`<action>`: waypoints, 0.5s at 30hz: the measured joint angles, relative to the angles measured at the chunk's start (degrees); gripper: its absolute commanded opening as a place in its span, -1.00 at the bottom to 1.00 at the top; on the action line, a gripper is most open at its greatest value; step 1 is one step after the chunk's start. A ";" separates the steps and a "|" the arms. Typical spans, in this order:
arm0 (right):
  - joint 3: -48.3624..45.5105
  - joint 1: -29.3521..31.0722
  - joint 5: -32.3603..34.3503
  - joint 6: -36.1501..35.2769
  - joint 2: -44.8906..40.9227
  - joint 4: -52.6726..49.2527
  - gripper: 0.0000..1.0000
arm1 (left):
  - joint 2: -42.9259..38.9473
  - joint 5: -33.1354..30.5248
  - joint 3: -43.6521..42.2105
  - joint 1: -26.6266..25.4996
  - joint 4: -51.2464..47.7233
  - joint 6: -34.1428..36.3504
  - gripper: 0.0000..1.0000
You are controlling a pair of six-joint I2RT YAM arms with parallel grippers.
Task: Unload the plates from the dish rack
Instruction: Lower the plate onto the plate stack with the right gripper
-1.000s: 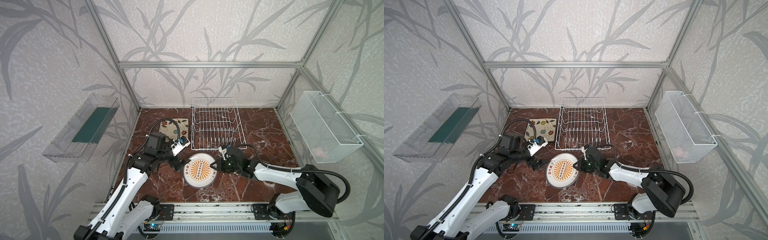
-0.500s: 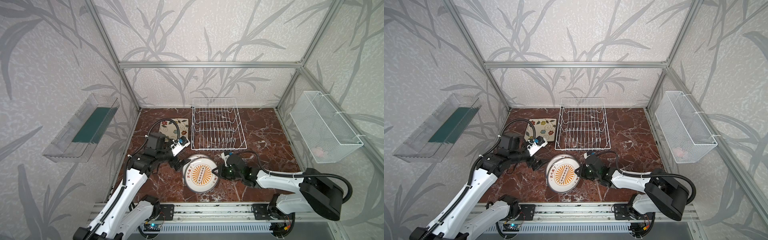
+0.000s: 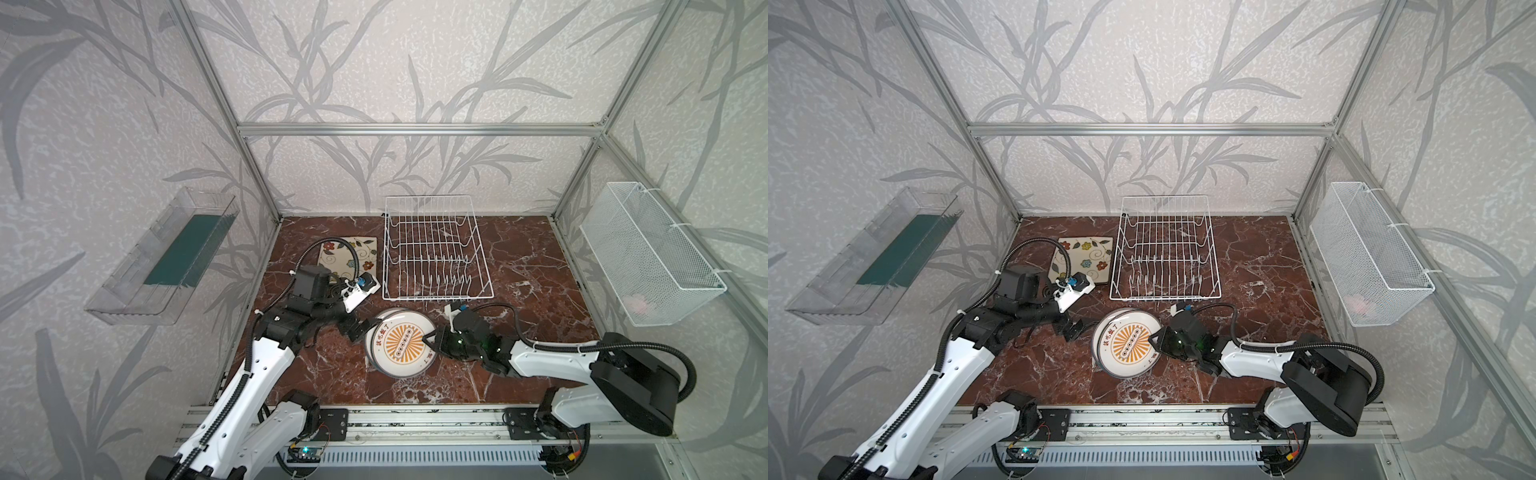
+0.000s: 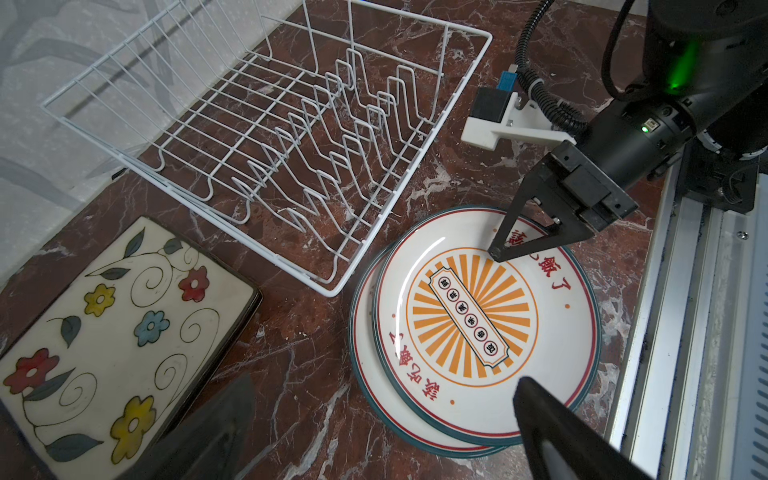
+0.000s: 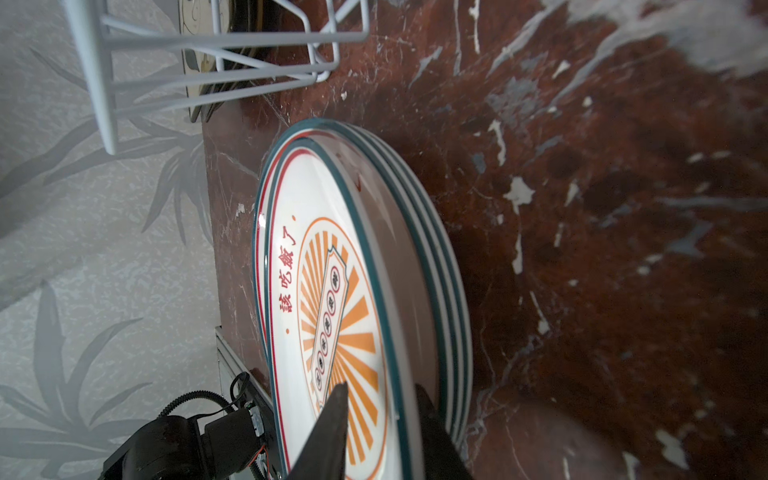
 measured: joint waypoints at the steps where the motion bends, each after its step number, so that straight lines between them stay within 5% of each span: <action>1: 0.00 0.00 0.02 0.00 0.00 0.00 -0.33 | -0.07 0.00 -0.02 0.00 0.02 0.00 0.99; 15: 3.43 0.11 1.79 -1.99 -4.96 -10.95 -0.06 | 1.68 1.62 -0.83 0.04 2.80 -0.17 0.99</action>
